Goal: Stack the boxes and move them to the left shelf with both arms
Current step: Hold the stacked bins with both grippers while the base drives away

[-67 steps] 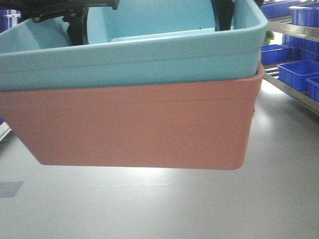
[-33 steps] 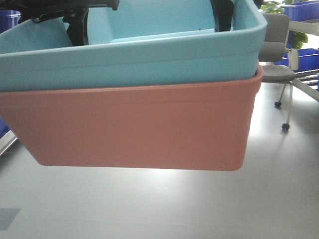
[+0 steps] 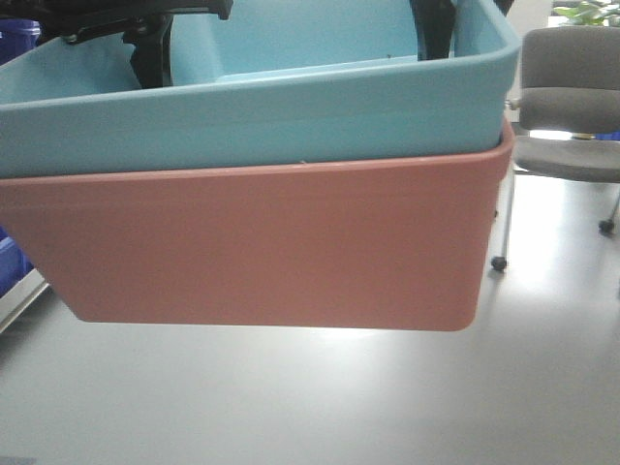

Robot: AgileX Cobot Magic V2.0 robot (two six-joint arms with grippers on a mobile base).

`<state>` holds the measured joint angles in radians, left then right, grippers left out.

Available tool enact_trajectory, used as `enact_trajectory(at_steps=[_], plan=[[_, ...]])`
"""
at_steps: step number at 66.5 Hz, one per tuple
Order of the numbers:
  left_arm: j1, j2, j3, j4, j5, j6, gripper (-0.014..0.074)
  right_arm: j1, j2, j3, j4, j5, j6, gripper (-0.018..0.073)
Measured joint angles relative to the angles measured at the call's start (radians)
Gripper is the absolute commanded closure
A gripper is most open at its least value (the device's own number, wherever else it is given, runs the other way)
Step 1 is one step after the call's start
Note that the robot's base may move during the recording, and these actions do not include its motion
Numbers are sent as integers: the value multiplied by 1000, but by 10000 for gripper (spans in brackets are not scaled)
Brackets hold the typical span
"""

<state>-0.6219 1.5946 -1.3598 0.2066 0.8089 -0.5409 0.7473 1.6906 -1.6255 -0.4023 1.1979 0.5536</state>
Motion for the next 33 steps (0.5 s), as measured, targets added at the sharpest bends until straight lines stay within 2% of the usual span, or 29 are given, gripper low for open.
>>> enact_trajectory(at_steps=[33], plan=[[0, 2, 0, 0, -13, 0, 606, -2, 0, 0, -6, 0, 0, 505]])
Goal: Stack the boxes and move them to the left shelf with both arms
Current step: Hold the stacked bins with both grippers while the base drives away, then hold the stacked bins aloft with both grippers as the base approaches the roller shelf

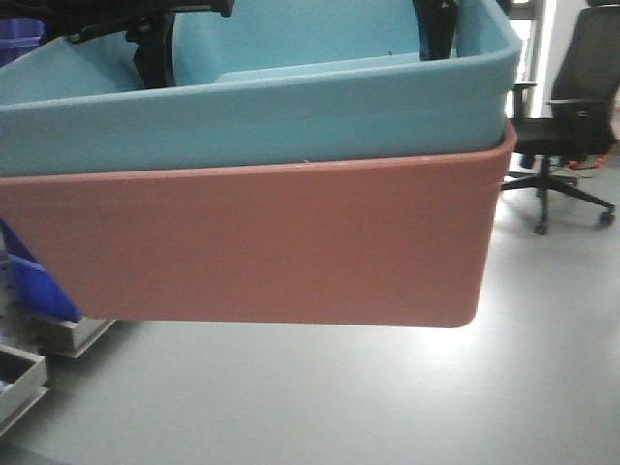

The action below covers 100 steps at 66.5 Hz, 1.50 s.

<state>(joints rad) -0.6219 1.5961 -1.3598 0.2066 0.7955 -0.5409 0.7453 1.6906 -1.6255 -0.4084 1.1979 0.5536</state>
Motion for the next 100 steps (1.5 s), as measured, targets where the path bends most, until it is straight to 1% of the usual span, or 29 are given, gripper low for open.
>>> enact_trajectory(at_steps=[100], plan=[[0, 0, 0, 0, 0, 0, 606, 0, 0, 0, 0, 0, 0, 505]])
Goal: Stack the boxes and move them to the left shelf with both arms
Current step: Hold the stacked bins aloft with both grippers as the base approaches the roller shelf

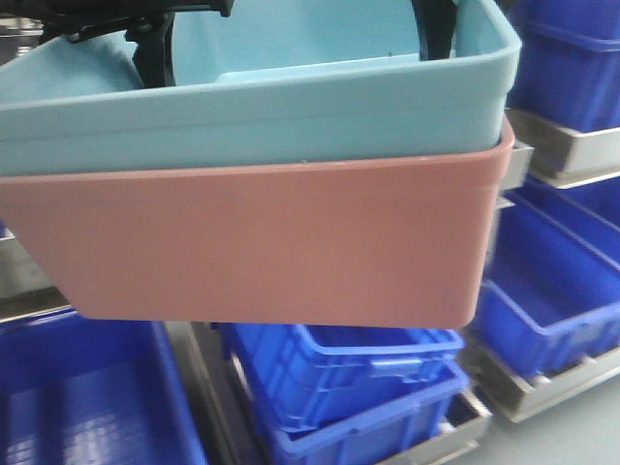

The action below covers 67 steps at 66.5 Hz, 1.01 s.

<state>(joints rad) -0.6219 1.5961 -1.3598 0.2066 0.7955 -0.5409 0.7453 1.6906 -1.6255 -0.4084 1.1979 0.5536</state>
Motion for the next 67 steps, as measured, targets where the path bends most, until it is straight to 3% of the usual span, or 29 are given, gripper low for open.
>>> enact_trajectory(at_steps=[67], plan=[[0, 0, 0, 0, 0, 0, 606, 0, 0, 0, 0, 0, 0, 505]])
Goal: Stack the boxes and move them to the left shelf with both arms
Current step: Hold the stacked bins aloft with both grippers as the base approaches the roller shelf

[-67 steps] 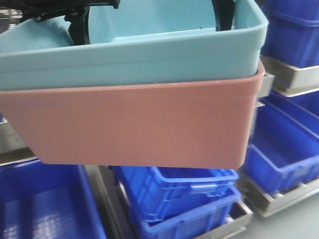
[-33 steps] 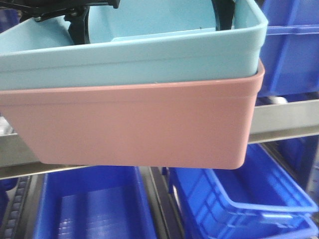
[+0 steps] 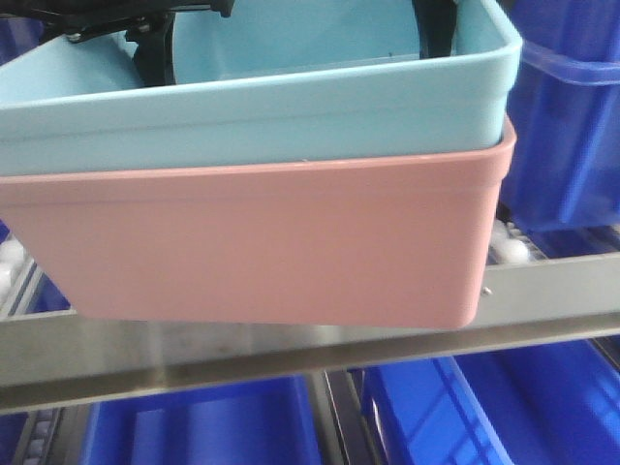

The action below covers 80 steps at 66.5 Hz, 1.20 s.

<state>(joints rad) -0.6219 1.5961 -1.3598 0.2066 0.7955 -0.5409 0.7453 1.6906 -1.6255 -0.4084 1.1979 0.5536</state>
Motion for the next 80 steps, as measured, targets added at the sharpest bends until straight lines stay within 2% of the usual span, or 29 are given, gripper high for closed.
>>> enact_trajectory(at_steps=[80], plan=[[0, 0, 0, 0, 0, 0, 606, 0, 0, 0, 0, 0, 0, 505]])
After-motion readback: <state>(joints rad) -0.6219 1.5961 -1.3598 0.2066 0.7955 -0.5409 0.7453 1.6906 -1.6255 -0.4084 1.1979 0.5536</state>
